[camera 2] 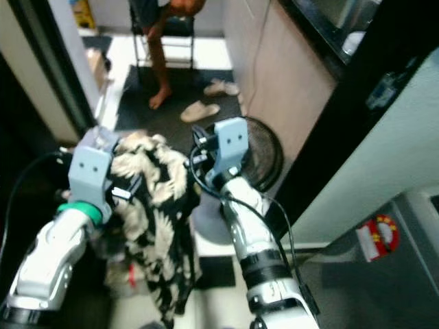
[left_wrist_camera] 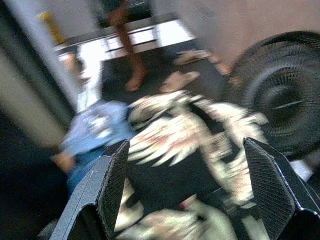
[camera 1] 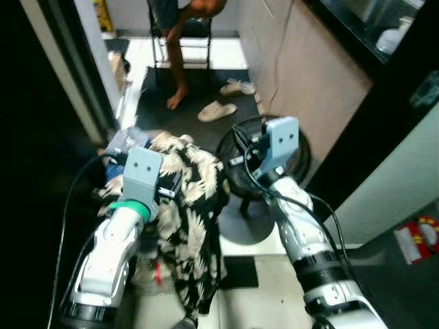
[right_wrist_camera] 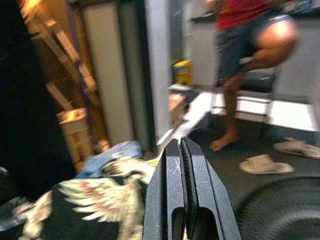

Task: Clothes washing

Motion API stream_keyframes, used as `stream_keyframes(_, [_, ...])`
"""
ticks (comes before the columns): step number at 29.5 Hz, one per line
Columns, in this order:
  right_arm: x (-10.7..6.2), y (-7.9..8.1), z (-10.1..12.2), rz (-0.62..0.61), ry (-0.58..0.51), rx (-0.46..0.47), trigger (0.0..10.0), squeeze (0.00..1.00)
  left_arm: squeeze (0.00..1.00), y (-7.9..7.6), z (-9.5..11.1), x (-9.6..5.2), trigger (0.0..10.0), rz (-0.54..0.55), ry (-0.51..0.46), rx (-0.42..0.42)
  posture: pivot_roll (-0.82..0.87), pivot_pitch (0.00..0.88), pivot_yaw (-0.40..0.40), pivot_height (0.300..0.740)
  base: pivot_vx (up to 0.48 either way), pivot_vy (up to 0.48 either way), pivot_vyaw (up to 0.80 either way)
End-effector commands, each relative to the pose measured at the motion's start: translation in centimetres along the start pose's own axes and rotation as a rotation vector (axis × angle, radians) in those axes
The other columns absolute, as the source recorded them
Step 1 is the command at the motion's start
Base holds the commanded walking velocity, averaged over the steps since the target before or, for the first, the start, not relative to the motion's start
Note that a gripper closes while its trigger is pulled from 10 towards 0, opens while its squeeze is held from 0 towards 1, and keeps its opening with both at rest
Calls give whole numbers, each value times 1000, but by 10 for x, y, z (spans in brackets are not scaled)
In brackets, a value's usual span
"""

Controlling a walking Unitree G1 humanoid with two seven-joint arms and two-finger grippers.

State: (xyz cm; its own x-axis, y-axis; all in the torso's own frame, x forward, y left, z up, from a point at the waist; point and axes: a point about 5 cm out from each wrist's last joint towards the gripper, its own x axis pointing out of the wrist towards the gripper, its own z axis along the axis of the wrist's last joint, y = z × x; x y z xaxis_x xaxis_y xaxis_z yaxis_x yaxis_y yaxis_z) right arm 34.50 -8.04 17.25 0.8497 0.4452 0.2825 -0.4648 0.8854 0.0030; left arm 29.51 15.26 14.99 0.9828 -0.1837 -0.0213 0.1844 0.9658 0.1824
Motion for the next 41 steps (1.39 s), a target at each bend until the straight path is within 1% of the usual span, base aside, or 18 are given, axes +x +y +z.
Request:
stream_keyframes(1, [-4, -2, -6, -12, 14, 3, 10000, 0, 0, 0, -6, 0, 10000, 5, 19, 5, 107, 5, -30, 740, 0, 0, 788])
stream_keyframes(4, [-3, -3, -4, -15, 9, 1, 10000, 0, 0, 0, -4, 1, 10000, 6, 11, 6, 104, 5, -30, 740, 0, 0, 788])
stream_keyframes(6, [0, -7, 0, -22, -6, -12, 10000, 0, 0, -2, 3, 6, 10000, 4, -10, 3, 101, 4, -32, 740, 0, 0, 788])
stream_keyframes(16, [2, -7, 3, -20, -27, -18, 10000, 0, 0, -4, 6, 8, 10000, 0, -24, -2, 97, 6, -32, 740, 0, 0, 743])
stream_keyframes(17, [3, -6, 4, -19, -30, -1, 10000, 0, 0, -5, 6, 9, 10000, -6, -26, -7, 96, 7, -31, 740, 0, 0, 0])
stream_keyframes(19, [4, -6, 3, -23, -22, 33, 10000, 0, 0, -7, 8, 11, 10000, -24, -35, -15, 97, 8, -30, 740, 0, 0, -731])
stream_keyframes(25, [4, -8, 3, -33, -16, 24, 10000, 0, 0, -9, 12, 14, 10000, -39, -45, -16, 94, 7, -28, 740, 0, 0, -800])
stream_keyframes(28, [4, -10, 3, -44, -18, 19, 10000, 0, 0, -13, 14, 17, 10000, -55, -52, -14, 92, 8, -26, 740, 0, 0, -800])
stream_keyframes(34, [3, -12, 3, -58, -28, 8, 10000, 0, 0, -15, 14, 18, 10000, -62, -53, -13, 91, 9, -25, 740, 0, 0, -681])
stream_keyframes(35, [4, -11, 4, -53, -31, 5, 10000, 0, 0, -14, 13, 18, 10000, -48, -54, 10, 92, 8, -24, 740, 0, 0, 0])
stream_keyframes(41, [6, -8, 6, -39, -42, 9, 10000, 0, 0, -13, 14, 18, 10000, -33, -72, 23, 92, 7, -23, 740, 0, 0, 0])
